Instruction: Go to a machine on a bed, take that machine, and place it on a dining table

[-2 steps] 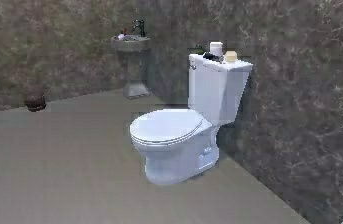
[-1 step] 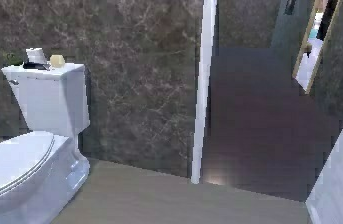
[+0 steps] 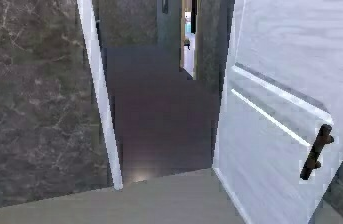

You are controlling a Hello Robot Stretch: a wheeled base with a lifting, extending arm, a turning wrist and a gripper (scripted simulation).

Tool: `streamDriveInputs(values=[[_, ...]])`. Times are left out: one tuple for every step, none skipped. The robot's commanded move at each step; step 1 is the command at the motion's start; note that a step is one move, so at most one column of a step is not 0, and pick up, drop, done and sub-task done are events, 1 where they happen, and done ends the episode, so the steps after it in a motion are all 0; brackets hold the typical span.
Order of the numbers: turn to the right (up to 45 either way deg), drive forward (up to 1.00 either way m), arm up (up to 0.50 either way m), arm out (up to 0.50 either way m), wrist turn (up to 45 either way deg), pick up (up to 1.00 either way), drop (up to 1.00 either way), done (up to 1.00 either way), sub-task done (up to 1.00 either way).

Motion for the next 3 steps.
streamDriveInputs(values=[[0.0, 1.00, 0.00, 0.00, 0.0, 0.00, 0.00, 0.00, 0.00], [0.0, 1.00, 0.00, 0.00, 0.0, 0.00, 0.00, 0.00, 0.00], [3.0, 0.00, 0.00, 0.00, 0.0, 0.00, 0.00, 0.00, 0.00]])
